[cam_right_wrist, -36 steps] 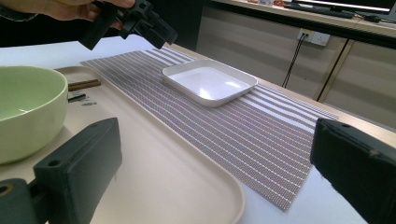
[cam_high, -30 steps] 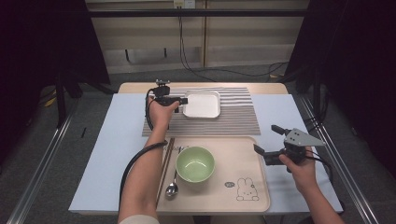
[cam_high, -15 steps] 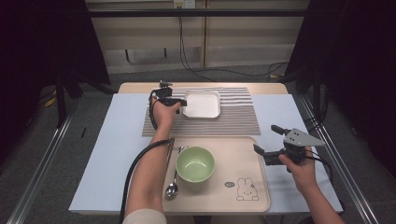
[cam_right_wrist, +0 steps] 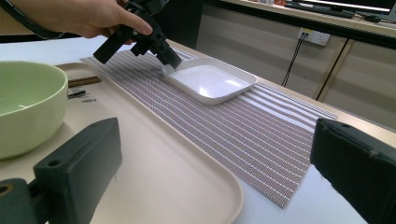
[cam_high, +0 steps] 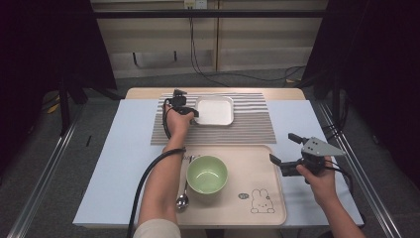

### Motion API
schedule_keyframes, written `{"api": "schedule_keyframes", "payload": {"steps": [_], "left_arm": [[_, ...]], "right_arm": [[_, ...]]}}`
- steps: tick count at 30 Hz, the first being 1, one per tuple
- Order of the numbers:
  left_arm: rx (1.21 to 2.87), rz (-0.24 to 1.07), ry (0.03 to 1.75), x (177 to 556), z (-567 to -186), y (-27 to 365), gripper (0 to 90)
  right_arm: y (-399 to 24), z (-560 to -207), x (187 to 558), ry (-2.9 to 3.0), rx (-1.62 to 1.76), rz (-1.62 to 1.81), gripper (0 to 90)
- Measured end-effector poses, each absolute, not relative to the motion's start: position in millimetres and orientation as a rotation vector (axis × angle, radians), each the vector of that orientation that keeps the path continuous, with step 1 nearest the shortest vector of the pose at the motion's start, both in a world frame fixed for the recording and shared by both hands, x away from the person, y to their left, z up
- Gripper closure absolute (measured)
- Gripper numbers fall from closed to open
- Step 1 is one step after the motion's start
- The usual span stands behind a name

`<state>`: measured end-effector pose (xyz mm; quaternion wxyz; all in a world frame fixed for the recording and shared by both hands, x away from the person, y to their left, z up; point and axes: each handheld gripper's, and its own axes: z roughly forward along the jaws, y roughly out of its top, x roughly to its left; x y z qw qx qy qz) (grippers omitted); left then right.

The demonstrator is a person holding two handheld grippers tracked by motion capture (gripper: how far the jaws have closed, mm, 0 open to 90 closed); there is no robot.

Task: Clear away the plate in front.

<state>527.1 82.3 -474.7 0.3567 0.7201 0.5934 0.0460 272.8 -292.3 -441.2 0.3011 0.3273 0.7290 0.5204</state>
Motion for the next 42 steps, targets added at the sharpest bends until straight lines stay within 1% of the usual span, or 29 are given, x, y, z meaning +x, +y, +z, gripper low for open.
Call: {"api": "schedule_keyframes", "payload": {"steps": [1,2,4,10,13,19,25,28,33,42], "left_arm": [[1.859,0.107,1.532,527.5,-475.3,81.9,77.7],[1.847,0.099,1.545,527.4,-476.3,80.2,78.5],[1.859,0.094,1.56,527.3,-476.8,79.5,82.9],[1.821,0.065,1.6,528.3,-477.2,80.9,85.8],[1.81,0.061,1.605,528.7,-476.9,80.7,88.9],[1.813,0.06,1.593,528.7,-472.0,77.4,89.1],[1.814,-0.004,1.55,525.0,-461.3,79.8,89.2],[1.838,-0.007,1.508,521.6,-452.4,81.7,89.1],[1.875,-0.051,1.429,513.2,-439.0,79.9,89.1],[1.949,-0.081,1.318,499.5,-428.1,71.1,89.1]], "right_arm": [[-292.5,-441.2,272.8,1.934,0.869,1.379,2.0],[-292.7,-441.3,272.6,1.935,0.87,1.378,2.0],[-293.1,-441.2,272.2,1.935,0.87,1.377,2.0],[-293.8,-441.0,272.2,1.935,0.861,1.379,1.9],[-293.4,-440.9,272.1,1.933,0.872,1.376,1.9],[-294.6,-440.4,273.2,1.935,0.868,1.378,1.8],[-293.9,-440.6,273.9,1.948,0.887,1.384,1.6],[-294.7,-439.8,274.6,1.959,0.902,1.38,1.5],[-294.5,-439.3,274.5,1.977,0.914,1.379,1.3],[-297.6,-432.5,276.0,1.95,1.028,1.372,1.7]]}}
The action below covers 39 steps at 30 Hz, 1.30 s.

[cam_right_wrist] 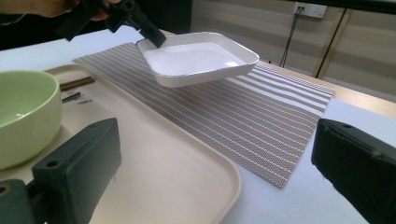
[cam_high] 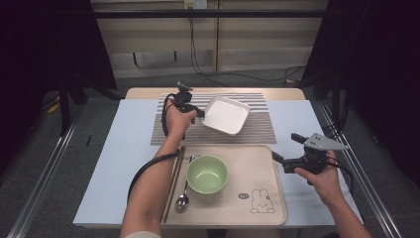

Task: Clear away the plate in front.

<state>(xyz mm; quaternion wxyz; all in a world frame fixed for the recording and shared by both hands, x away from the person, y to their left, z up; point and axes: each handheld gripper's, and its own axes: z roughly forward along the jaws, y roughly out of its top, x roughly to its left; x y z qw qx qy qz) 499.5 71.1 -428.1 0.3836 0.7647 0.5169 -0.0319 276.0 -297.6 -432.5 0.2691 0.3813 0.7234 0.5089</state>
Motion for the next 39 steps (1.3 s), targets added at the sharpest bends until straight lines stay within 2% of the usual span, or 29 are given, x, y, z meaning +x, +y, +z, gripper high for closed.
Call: {"api": "schedule_keyframes", "payload": {"steps": [18,32,39], "left_arm": [[2.122,-0.14,1.078,470.7,-416.4,41.0,89.1],[2.164,-0.209,0.939,442.7,-409.8,21.1,89.1],[2.157,-0.23,0.925,433.7,-405.8,18.6,89.1]], "right_arm": [[-304.5,-416.8,285.8,1.923,1.133,1.377,10.9],[-300.5,-407.5,304.2,1.94,1.197,1.361,24.4],[-297.7,-407.3,310.9,1.961,1.219,1.362,32.0]]}}
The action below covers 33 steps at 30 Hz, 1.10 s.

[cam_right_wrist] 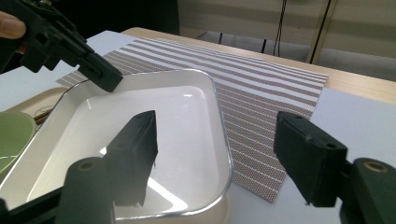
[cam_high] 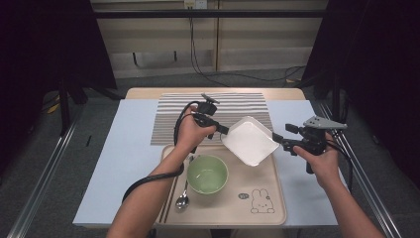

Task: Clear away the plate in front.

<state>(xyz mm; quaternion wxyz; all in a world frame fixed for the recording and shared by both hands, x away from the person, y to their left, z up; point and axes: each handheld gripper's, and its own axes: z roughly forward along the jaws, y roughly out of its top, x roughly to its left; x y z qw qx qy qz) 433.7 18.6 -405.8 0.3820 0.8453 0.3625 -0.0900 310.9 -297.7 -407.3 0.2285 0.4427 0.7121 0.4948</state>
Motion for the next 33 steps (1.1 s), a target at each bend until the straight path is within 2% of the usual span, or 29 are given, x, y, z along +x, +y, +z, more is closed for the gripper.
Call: {"api": "schedule_keyframes", "payload": {"steps": [6,18,27,33], "left_arm": [[2.177,-0.231,0.885,430.1,-405.8,16.1,89.1],[2.182,-0.246,0.827,418.6,-398.7,4.5,89.1],[2.185,-0.263,0.777,413.6,-393.7,4.8,89.1],[2.186,-0.267,0.736,413.5,-393.6,4.9,89.0]], "right_arm": [[-297.9,-406.2,314.7,1.991,1.248,1.352,39.7],[-294.6,-413.2,323.5,2.081,1.339,1.283,49.2],[-295.0,-417.7,327.4,2.111,1.42,1.294,62.4],[-297.6,-417.2,323.8,2.146,1.473,1.317,81.1]]}}
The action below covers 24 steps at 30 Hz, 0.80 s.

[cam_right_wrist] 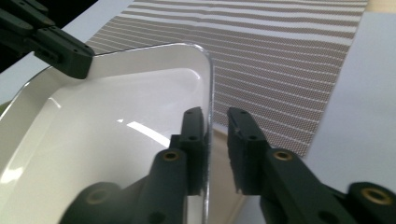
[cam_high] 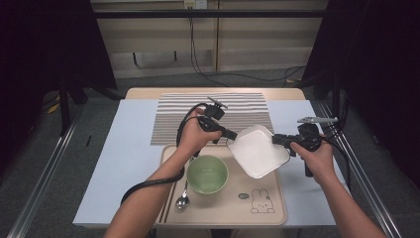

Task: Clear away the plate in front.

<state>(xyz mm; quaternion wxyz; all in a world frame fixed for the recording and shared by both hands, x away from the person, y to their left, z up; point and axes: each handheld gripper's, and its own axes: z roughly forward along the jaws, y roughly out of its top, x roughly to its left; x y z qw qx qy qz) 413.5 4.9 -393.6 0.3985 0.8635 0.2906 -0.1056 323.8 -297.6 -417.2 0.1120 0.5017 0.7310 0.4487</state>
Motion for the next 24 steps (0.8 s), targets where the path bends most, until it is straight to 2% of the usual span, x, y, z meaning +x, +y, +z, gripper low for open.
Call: {"api": "schedule_keyframes", "payload": {"steps": [2,17,19,24], "left_arm": [[2.173,-0.272,0.728,413.4,-393.7,3.3,89.0],[2.158,-0.276,0.694,411.1,-395.9,-3.1,87.2],[2.148,-0.286,0.685,410.6,-397.2,-1.3,83.4],[2.082,-0.264,0.71,409.0,-394.2,5.0,64.6]], "right_arm": [[-297.2,-416.6,322.3,2.157,1.494,1.322,85.9],[-302.7,-415.6,303.3,2.015,1.824,1.348,89.9],[-302.4,-415.5,299.8,1.988,1.849,1.364,89.9],[-303.9,-416.1,293.1,1.918,1.87,1.323,89.9]]}}
